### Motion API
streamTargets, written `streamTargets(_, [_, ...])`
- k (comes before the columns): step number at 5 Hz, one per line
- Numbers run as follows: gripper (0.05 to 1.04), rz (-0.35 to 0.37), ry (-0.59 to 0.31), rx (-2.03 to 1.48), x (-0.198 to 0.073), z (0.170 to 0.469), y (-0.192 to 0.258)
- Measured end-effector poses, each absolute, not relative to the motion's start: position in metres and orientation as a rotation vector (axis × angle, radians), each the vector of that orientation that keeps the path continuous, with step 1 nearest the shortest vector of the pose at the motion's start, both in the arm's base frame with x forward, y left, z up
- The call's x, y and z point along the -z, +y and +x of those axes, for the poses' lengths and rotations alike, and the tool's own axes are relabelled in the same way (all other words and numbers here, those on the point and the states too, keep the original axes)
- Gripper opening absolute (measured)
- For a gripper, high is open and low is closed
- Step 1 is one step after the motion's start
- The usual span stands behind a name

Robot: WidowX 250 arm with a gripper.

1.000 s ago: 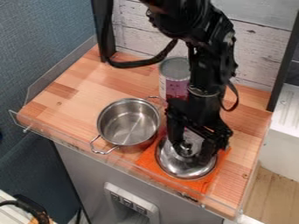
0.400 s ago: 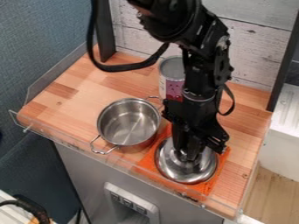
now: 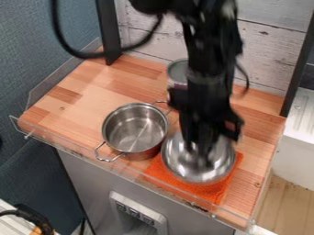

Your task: Move the lid on top of the pot

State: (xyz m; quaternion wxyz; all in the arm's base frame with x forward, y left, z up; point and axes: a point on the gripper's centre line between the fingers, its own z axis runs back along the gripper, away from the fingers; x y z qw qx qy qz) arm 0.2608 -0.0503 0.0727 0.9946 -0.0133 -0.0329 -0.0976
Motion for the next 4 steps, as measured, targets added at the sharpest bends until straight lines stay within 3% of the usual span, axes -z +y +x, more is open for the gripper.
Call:
streamTargets(1, [0.279,-0.048,-0.128,0.067,-0.096,0.263,-0.016])
streamTargets(2, [0.279,-0.054,-0.111,-0.062,-0.093,0.257,0.022])
streamTargets(4, [0.279,-0.043,-0.043,-0.184,-0.062,0.256,0.056])
